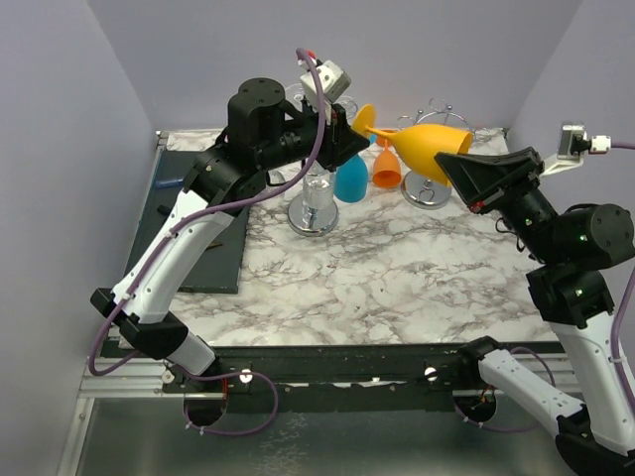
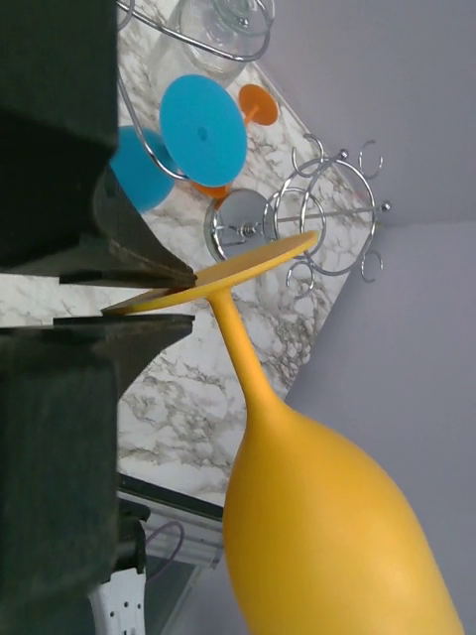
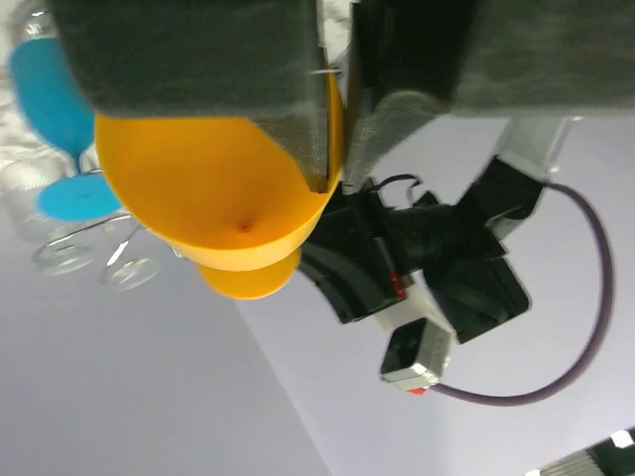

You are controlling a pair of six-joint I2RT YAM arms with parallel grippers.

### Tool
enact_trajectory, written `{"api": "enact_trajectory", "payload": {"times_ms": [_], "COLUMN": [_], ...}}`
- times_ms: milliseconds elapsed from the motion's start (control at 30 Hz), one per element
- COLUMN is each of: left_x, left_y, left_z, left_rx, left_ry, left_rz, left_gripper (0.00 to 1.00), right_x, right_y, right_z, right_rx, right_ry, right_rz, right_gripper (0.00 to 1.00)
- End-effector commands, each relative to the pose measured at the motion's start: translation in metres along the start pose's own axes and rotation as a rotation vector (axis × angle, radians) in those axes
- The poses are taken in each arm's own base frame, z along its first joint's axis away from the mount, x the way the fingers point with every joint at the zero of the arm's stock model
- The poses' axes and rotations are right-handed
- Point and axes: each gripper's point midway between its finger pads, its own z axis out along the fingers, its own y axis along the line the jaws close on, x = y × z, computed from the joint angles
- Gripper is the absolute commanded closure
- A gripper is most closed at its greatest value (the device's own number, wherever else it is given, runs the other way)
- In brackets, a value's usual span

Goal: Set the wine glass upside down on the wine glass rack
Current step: Turn the wine glass upside down at the wine rack.

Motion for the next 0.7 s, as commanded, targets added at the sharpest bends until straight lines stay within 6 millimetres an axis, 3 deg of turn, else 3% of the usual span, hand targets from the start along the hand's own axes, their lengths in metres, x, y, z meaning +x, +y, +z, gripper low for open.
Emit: {"api": "enact_trajectory", "payload": {"times_ms": [0, 133, 267, 367, 533, 667], "left_x": [-0.022, -0.051, -0.081, -0.083, -0.060, -0.022], "left_y": [0.006, 0.021, 0.029, 0.027, 0.007, -0.012], "left_z": [-0.005, -0.017, -0.037, -0.050, -0.073, -0.085], "left_rx": [-0.030, -0.125, -0.207, -0.224, -0.150, -0.043], "left_ry": [-0.059, -0.138, -0.236, -0.268, -0.268, -0.259], "left_rz": [0.112, 0.313, 0.598, 0.807, 1.105, 1.276], "left_gripper": [0.92, 0.97, 0.99, 1.00, 1.00, 1.00], "right_x": [0.002, 0.018, 0.038, 0.044, 0.032, 0.018], "right_y": [0.010, 0.000, -0.008, -0.010, -0.003, 0.007], "right_z": [0.001, 0.000, -0.013, -0.032, -0.059, -0.053], "right_rx": [-0.049, 0.007, 0.066, 0.133, 0.225, 0.217], "right_ry": [0.021, 0.109, 0.221, 0.276, 0.294, 0.287], "right_rz": [-0.005, 0.030, 0.053, 0.064, 0.055, 0.060], "right_gripper": [0.80, 0.44, 0.28, 0.26, 0.25, 0.25]}}
